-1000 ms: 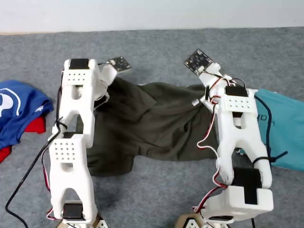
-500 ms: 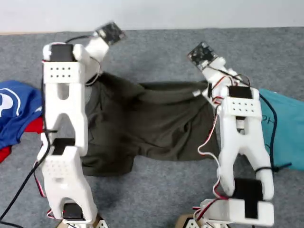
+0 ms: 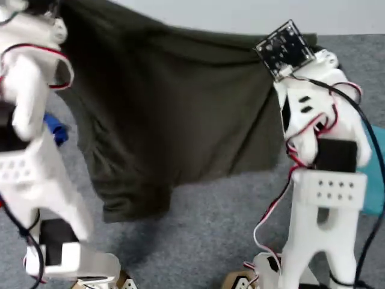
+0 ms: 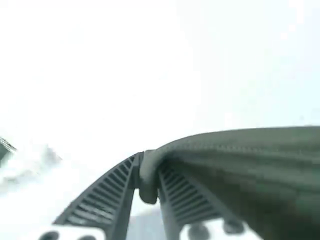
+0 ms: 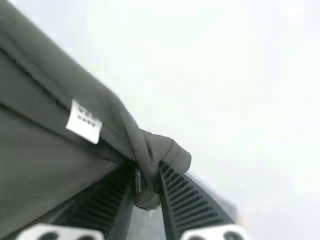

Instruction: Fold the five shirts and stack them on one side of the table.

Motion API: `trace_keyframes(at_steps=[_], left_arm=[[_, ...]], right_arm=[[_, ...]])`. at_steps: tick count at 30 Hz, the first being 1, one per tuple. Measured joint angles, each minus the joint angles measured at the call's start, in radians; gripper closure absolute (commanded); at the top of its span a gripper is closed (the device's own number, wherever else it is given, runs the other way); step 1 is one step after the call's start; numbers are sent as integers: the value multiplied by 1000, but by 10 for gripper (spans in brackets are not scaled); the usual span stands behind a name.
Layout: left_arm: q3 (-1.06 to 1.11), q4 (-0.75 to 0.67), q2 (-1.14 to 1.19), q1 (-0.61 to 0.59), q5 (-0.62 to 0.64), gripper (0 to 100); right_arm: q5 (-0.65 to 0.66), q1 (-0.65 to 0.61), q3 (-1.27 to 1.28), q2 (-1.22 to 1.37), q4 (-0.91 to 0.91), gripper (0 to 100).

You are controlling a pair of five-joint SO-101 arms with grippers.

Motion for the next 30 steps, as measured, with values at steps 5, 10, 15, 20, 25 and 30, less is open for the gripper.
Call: trace_keyframes(at_steps=[5,10,15,20,25,30], left_arm=[[-52,-92,-92,0,0,995],[-94,-123,-180,5,-37,995],[-98,-124,-253,6,-97,995],[-91,-95,-264,6,-153,995],[-37,-86,-256,6,-192,995],[-25,-86,-258,6,-198,995]], right_arm=[[0,0,-40,-81,0,989],[0,3,-61,-163,0,989],[0,32,-63,-241,52,988],[25,34,-63,-275,184,988],[28,34,-63,-259,210,988],[29,34,-63,-259,210,988]])
